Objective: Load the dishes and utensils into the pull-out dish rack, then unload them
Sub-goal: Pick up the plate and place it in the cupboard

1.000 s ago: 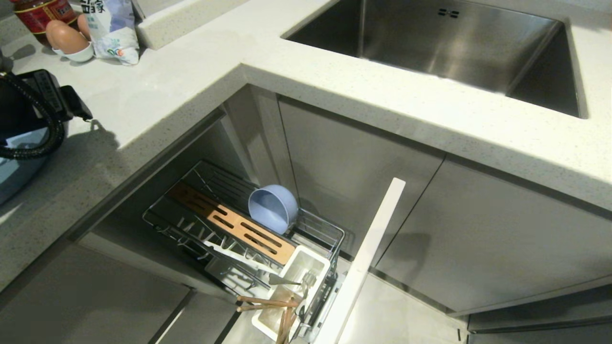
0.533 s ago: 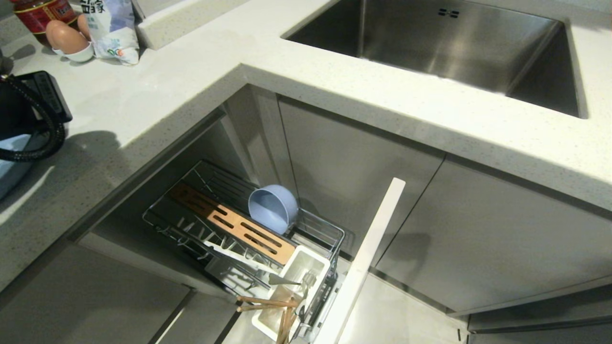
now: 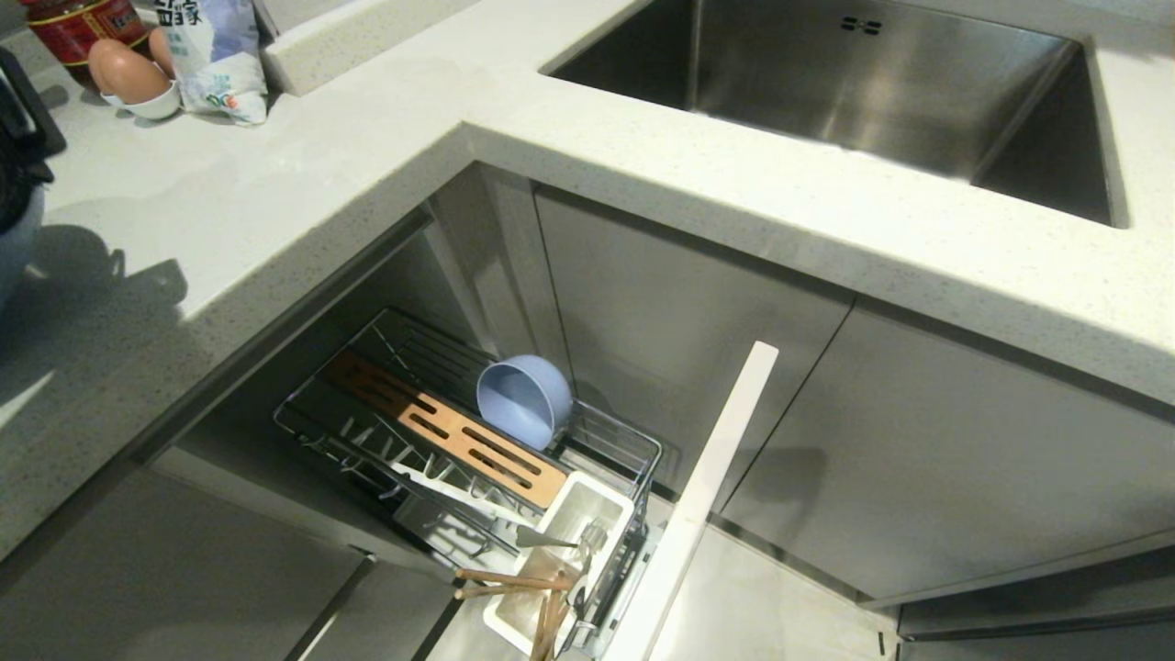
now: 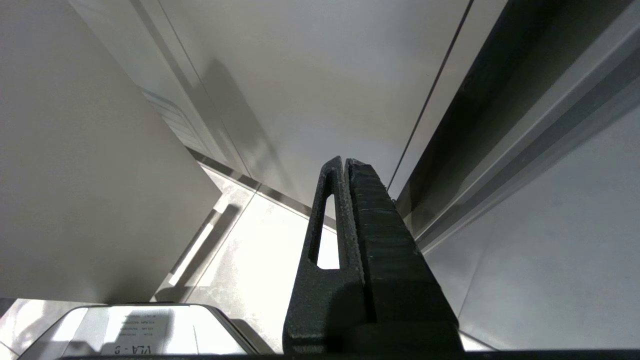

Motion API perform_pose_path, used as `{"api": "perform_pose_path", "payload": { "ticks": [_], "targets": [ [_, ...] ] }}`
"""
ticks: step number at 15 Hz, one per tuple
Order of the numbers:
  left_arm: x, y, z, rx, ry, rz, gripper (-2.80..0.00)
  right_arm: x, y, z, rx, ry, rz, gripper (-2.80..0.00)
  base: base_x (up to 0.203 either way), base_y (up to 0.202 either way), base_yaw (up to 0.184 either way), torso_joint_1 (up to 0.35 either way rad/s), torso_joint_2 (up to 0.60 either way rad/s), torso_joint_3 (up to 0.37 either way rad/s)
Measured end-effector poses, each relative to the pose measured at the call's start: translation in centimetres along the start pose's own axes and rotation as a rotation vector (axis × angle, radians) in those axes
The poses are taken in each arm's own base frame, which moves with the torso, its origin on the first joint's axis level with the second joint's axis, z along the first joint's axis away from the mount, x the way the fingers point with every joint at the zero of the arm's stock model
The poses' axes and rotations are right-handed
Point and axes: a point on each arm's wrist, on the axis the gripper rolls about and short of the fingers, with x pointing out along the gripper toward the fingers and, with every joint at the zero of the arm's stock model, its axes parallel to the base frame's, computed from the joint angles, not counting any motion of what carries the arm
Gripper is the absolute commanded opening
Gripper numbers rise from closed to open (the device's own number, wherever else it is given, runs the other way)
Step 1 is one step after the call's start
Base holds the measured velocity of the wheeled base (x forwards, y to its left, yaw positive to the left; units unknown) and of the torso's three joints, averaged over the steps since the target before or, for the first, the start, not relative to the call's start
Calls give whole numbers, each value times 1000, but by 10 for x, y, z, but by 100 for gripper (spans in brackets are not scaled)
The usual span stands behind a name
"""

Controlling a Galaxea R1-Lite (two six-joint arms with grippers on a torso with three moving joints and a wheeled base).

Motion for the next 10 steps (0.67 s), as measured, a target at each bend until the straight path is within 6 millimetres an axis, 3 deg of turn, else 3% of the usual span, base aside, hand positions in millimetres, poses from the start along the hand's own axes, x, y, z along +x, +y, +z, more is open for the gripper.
{"api": "perform_pose_path", "payload": {
  "ticks": [5,10],
  "targets": [
    [-42,-2,39,-305,-253,-272,-280,0,0,0,0,0,0,-280,0,0,0,0,0,0],
    [-82,-13,53,-509,-282,-601,-280,0,0,0,0,0,0,-280,0,0,0,0,0,0]
  ]
}}
